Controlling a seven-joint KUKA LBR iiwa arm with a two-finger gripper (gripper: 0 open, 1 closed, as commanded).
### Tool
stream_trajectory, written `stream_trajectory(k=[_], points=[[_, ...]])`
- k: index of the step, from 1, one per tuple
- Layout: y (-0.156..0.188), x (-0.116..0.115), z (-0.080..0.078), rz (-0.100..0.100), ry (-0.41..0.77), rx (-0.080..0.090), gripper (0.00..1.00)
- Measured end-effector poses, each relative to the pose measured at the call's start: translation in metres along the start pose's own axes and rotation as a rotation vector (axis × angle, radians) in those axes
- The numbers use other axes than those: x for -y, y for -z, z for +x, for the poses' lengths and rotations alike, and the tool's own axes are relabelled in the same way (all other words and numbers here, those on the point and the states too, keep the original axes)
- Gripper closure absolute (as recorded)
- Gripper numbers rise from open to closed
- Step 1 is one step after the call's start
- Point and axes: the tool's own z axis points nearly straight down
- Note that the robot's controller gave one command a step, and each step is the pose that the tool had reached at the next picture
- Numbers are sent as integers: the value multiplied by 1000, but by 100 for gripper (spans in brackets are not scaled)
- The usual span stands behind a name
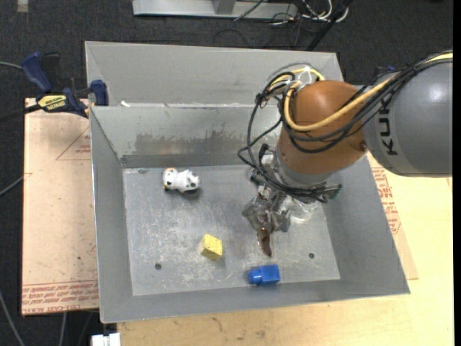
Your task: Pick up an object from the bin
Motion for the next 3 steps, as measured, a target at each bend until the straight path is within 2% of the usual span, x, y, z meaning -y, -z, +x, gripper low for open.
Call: stream_trajectory(k=[3], points=[[36,1,-1,7,-1,4,100]])
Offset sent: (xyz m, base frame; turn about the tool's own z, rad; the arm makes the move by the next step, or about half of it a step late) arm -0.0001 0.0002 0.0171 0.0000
